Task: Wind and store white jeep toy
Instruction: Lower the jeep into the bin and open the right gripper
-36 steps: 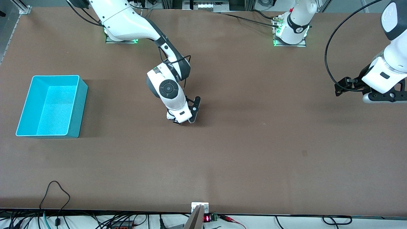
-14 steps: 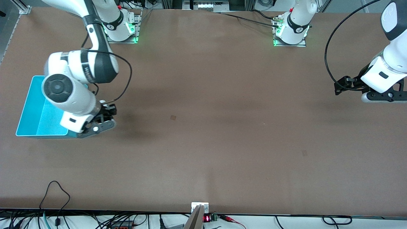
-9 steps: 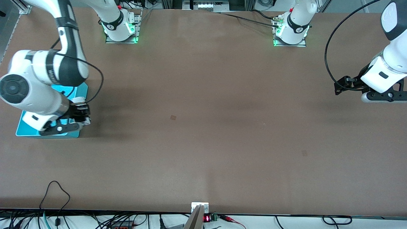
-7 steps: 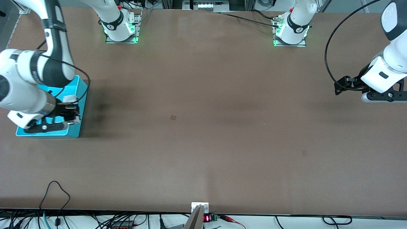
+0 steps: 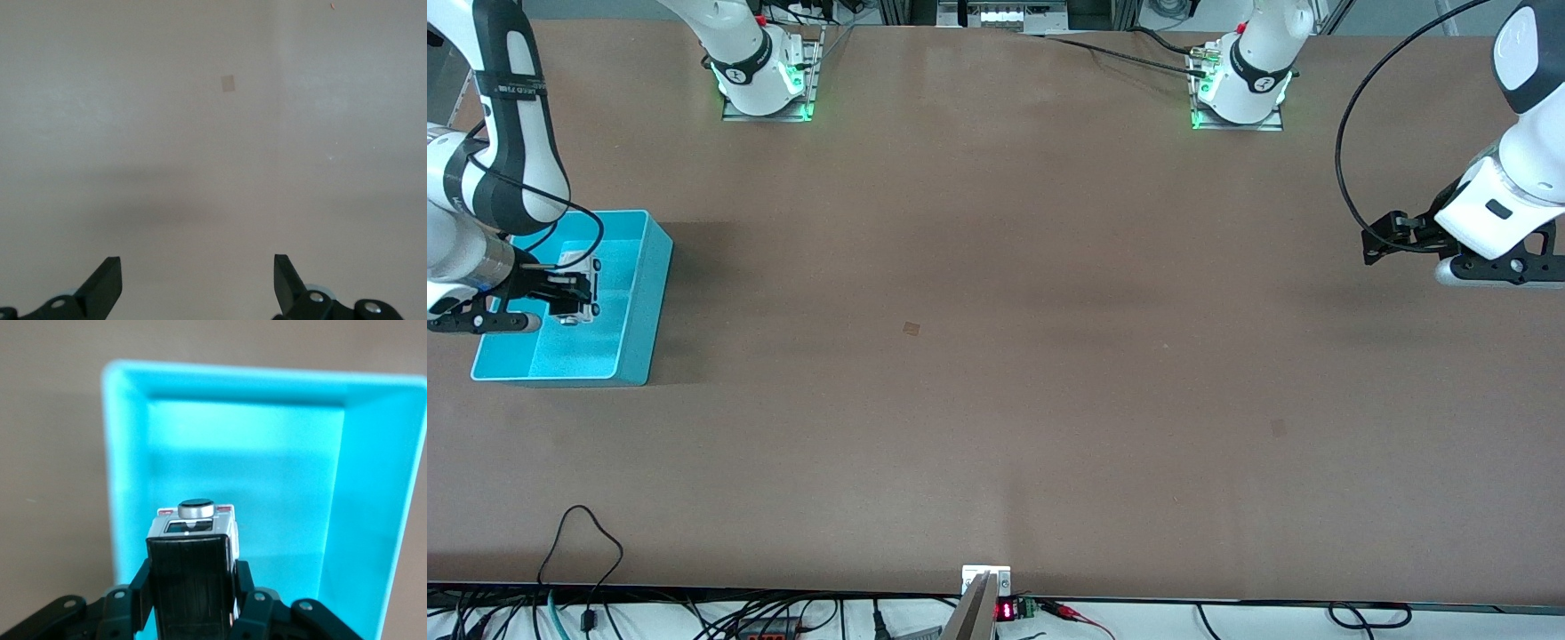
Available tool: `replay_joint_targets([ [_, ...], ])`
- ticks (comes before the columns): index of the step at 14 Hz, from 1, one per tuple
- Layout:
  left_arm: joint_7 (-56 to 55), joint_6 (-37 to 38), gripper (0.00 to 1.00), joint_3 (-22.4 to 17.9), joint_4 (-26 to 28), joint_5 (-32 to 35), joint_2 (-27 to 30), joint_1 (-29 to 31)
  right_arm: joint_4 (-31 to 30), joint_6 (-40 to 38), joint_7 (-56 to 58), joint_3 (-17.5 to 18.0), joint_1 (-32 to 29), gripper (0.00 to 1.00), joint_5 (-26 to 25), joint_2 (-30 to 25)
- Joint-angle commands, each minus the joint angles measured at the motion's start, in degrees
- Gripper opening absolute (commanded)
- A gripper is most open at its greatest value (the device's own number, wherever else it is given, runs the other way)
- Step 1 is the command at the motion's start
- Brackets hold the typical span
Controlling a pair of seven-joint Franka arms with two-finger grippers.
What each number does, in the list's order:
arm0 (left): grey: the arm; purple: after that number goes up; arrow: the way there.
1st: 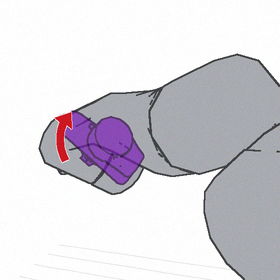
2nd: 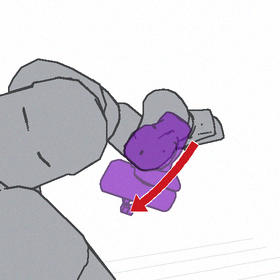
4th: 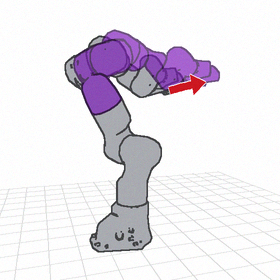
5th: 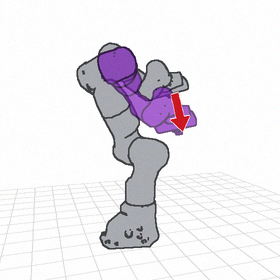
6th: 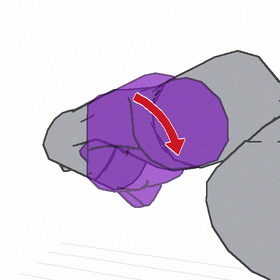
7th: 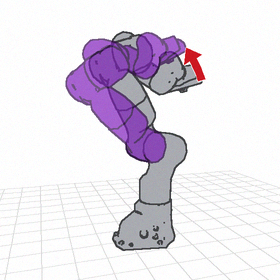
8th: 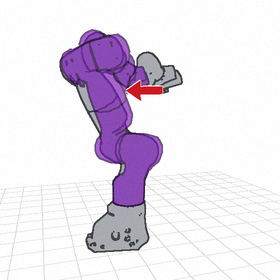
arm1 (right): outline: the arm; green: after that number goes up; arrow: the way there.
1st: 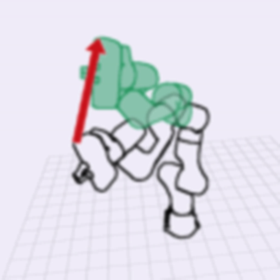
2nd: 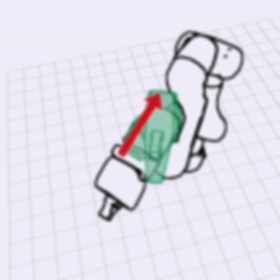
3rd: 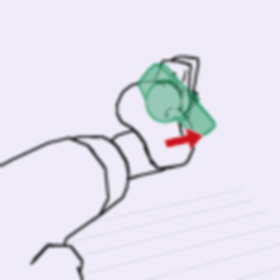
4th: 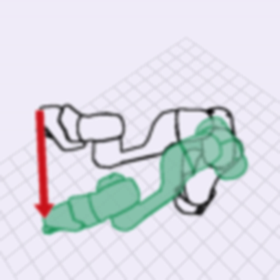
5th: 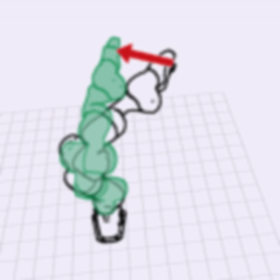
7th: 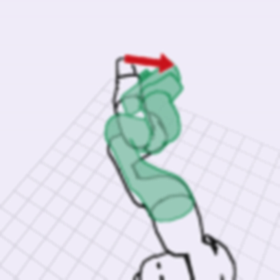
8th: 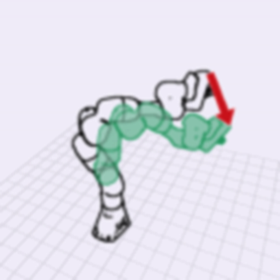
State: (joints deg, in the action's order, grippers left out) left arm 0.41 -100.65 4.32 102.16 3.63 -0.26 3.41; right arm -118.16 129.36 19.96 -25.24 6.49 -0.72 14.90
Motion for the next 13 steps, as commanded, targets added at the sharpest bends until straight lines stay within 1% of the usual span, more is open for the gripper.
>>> replay_joint_targets([
  [1, 2.2, 1.1, 1.00, -0.3, -0.1, -0.7, 0.4, 0.1, -6.9, 5.4, 2.1, 1.1, -3.4, 0.00, -0.4, -2.9],
  [3, 2.2, 1.0, 1.00, -0.4, -0.1, -0.7, 0.4, 0.1, -9.9, 9.3, 2.2, 1.1, -4.5, 0.00, -0.3, -2.7],
  [5, 2.2, 0.9, 1.00, -0.3, -0.1, -0.7, 0.3, 0.1, -11.5, 10.8, 2.2, 1.2, -5.9, 0.00, -0.2, -2.1],
  [13, 2.3, 1.2, 1.00, -0.3, -0.1, -0.7, 0.3, -0.2, -12.4, 13.2, 2.5, 1.2, -6.7, 0.00, 0.5, 1.5],
])
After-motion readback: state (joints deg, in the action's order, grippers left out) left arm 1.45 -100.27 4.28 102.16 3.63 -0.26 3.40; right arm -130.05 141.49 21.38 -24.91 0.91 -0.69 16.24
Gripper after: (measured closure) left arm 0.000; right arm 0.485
